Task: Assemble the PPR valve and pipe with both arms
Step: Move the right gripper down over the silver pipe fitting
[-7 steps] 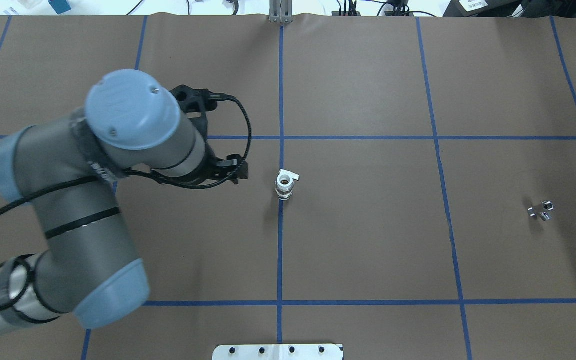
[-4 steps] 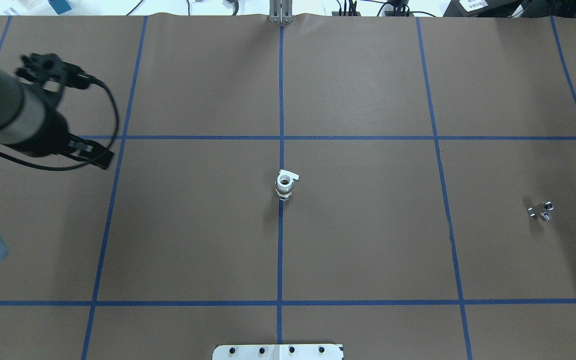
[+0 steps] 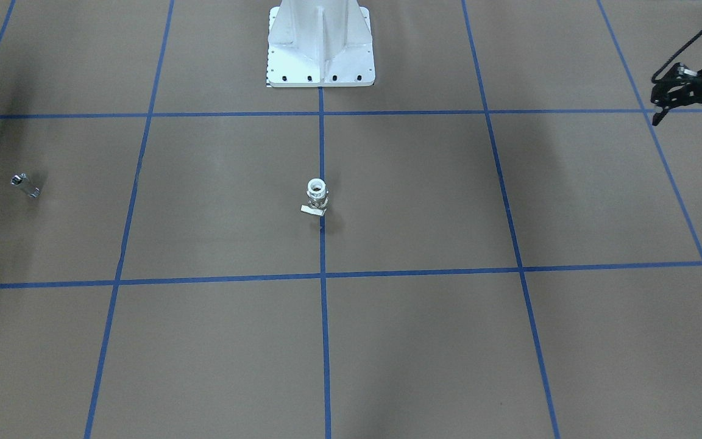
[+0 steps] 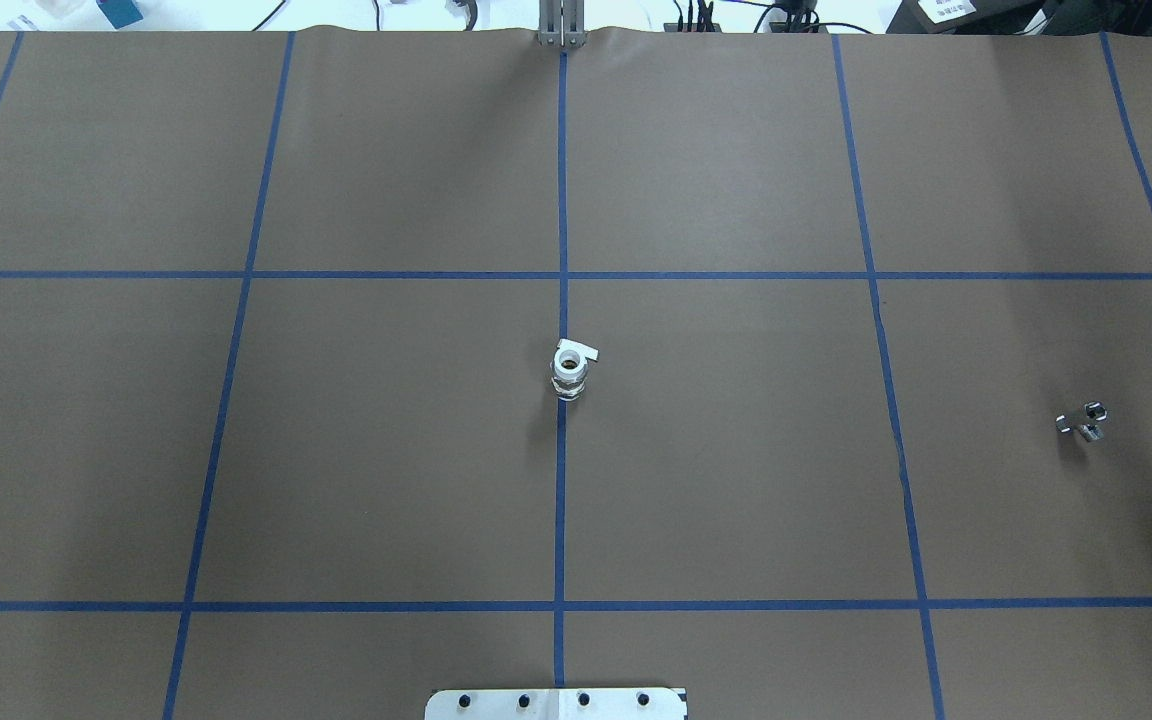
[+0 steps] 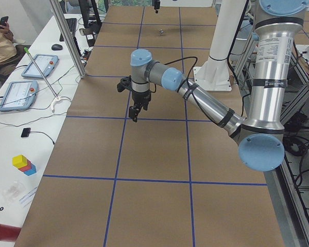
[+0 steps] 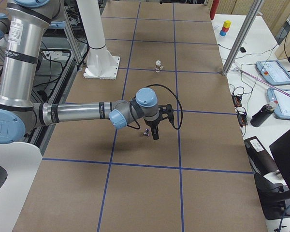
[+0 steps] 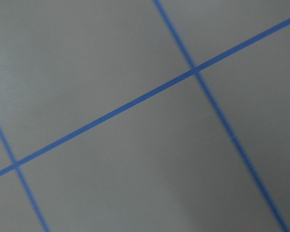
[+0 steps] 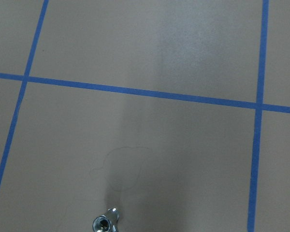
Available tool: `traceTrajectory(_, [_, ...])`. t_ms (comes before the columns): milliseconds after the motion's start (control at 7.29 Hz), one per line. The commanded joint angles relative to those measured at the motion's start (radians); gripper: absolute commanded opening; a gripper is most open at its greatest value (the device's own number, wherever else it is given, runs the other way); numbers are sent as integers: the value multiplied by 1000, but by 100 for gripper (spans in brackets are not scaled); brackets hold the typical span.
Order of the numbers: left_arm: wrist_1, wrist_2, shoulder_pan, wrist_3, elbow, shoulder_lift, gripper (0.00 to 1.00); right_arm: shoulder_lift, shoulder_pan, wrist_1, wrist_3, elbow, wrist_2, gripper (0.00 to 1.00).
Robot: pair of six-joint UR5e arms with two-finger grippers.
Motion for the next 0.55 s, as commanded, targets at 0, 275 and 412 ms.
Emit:
traceTrajectory(0, [-37, -16, -46, 39, 37, 58, 100, 6, -153, 60, 6, -10, -76, 100])
traceTrajectory(275, [-46, -16, -46, 39, 48, 59, 100, 5, -223, 152, 3, -96, -79, 100])
traceTrajectory(412, [-46, -16, -46, 39, 48, 59, 100, 5, -239, 223, 7, -145, -82, 100])
